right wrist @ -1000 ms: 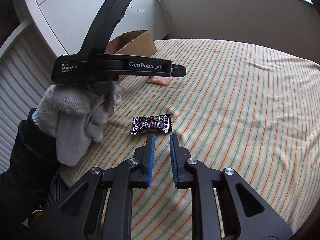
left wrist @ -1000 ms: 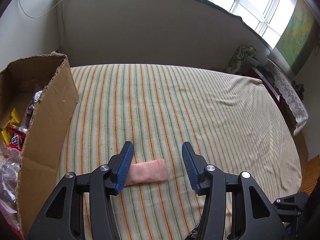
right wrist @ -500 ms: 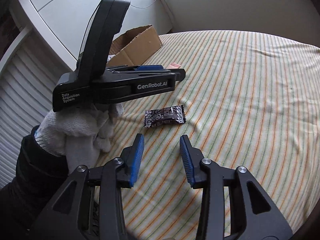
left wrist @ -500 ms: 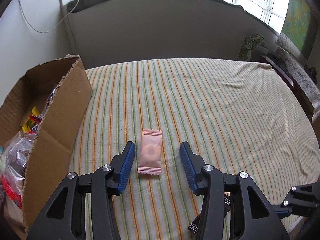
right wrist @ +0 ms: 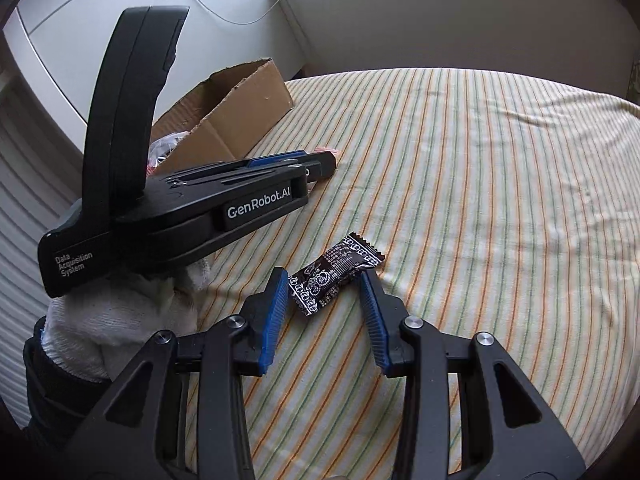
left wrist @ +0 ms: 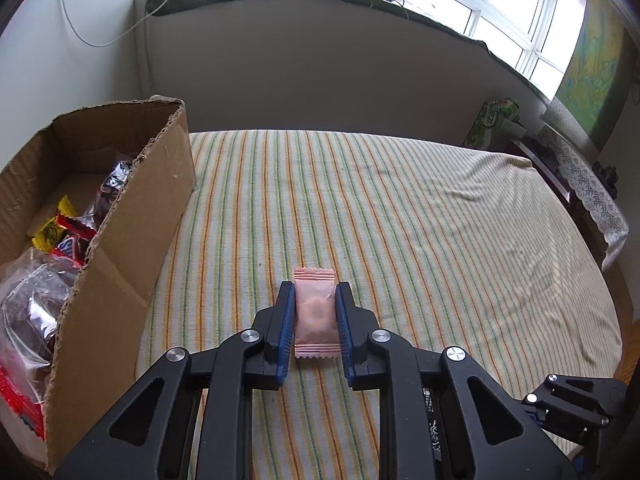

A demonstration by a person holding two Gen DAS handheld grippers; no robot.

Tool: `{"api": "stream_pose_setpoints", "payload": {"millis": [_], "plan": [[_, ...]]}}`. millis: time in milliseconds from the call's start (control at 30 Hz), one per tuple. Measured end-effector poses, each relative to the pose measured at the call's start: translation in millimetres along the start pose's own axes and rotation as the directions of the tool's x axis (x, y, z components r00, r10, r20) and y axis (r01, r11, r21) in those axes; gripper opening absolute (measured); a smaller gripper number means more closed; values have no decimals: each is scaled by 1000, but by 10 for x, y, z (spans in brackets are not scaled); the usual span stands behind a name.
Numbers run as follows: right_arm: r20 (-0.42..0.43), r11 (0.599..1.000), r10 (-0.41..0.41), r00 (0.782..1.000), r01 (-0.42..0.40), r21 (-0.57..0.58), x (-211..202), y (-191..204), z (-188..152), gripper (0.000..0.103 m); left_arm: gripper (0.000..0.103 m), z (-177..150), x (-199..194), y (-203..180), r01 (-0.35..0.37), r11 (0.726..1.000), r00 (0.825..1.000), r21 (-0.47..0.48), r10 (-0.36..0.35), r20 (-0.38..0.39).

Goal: Organize snacks
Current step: 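Grasp the dark chocolate piece with the right tool while the left grasps the pink candy, then lift both held candies and carry them over the box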

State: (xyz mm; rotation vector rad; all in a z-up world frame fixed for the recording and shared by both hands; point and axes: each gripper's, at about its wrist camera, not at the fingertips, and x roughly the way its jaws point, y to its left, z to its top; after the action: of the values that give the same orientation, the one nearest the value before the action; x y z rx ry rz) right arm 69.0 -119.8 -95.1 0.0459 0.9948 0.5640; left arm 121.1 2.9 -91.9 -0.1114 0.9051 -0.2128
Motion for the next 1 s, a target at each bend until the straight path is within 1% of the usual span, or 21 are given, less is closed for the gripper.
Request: {"api": "stream_pose_setpoints", "payload": {"millis": [33,133,200,233,267,300,333,367,467,633,767,833,1000], "plan": [[-3,999,-13,1000,13,-31,25,55,14,48,18,0,-6,14,4,1000,1000,-3,-4,1],[14,987,-110,994,111,-120,116,223,20,49,18,-22,-44,34,0,1000,1000,13,-1,1],[21,980,-137,990,139,-145,153,262,35,49,18,-26,-64,45,4,1000,1000,13,-4,0],[20,980,-134,991,135,-147,155,254,41,49,18,-26,-68,60,8,1000,1000,9,-8,0],[21,981,-129,991,131,-144,158,235,54,42,18,-28,-78,70,6,1000,1000,7,-6,2],[24,980,-136,990,138,-143,152,207,59,33,18,-39,-88,86,5,1000,1000,9,-5,3],[26,979,-140,990,142,-144,145,176,64,29,18,-30,-68,59,5,1000,1000,10,-5,2],[25,981,-132,991,134,-141,141,142,74,27,18,-29,-69,56,4,1000,1000,10,-4,3],[22,986,-101,995,102,-131,147,64,105,27,18,-34,-63,33,-12,1000,1000,11,12,5],[32,977,-128,991,132,-168,168,105,96,27,19,-52,-52,-23,-32,999,999,35,32,3],[40,978,-133,990,138,-156,184,86,111,27,18,-59,-64,-59,-54,997,998,57,53,14],[51,975,-149,988,155,-157,156,79,93,27,18,-63,-87,-69,-62,996,998,64,61,24],[72,978,-148,986,157,-141,50,21,79,27,18,-79,-163,-137,-83,993,995,84,78,56]]}}
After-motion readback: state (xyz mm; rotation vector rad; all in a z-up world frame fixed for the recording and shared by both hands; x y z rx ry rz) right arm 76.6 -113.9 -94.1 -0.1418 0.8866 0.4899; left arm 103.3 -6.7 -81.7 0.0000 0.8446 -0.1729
